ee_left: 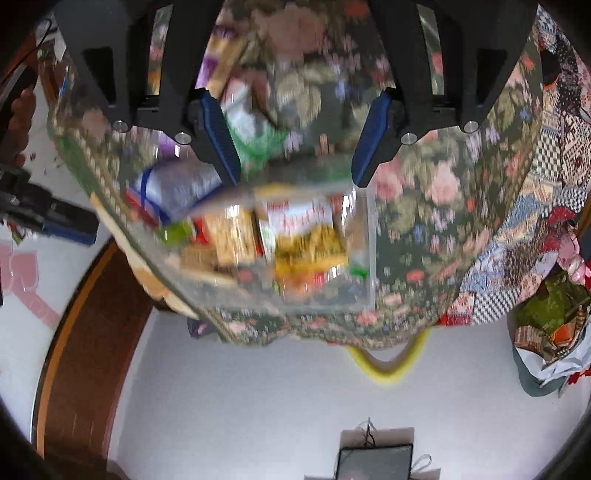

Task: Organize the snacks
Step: 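Grasp the purple coconut roll pack with the right tool while the left tool reaches the green bag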

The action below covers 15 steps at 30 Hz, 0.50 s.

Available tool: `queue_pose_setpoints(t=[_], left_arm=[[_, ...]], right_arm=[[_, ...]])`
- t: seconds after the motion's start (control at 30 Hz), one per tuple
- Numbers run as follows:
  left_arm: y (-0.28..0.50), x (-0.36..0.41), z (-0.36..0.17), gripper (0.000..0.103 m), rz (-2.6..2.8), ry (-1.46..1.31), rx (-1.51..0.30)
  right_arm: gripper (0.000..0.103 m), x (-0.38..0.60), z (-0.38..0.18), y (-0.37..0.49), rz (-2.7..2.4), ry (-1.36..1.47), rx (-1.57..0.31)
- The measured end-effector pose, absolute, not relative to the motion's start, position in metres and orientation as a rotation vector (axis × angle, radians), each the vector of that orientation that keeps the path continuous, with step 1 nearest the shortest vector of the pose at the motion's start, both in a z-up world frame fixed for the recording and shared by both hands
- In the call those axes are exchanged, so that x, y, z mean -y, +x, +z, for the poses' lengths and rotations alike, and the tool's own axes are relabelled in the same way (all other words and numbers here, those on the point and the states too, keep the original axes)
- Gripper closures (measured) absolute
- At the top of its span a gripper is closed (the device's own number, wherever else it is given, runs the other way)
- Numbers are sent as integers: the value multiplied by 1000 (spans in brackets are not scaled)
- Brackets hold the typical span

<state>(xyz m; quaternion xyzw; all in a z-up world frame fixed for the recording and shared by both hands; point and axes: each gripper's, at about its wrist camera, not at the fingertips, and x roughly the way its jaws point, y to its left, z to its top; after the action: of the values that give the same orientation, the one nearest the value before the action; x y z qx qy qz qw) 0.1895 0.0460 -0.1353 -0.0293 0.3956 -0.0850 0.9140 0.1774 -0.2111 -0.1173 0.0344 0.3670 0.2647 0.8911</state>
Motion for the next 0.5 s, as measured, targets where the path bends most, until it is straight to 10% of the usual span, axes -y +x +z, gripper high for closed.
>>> queue_pose_setpoints(t=[0.5], left_arm=[[155, -33, -203, 41, -278, -76, -997]], right_arm=[[51, 182, -171, 144, 627, 76, -939]])
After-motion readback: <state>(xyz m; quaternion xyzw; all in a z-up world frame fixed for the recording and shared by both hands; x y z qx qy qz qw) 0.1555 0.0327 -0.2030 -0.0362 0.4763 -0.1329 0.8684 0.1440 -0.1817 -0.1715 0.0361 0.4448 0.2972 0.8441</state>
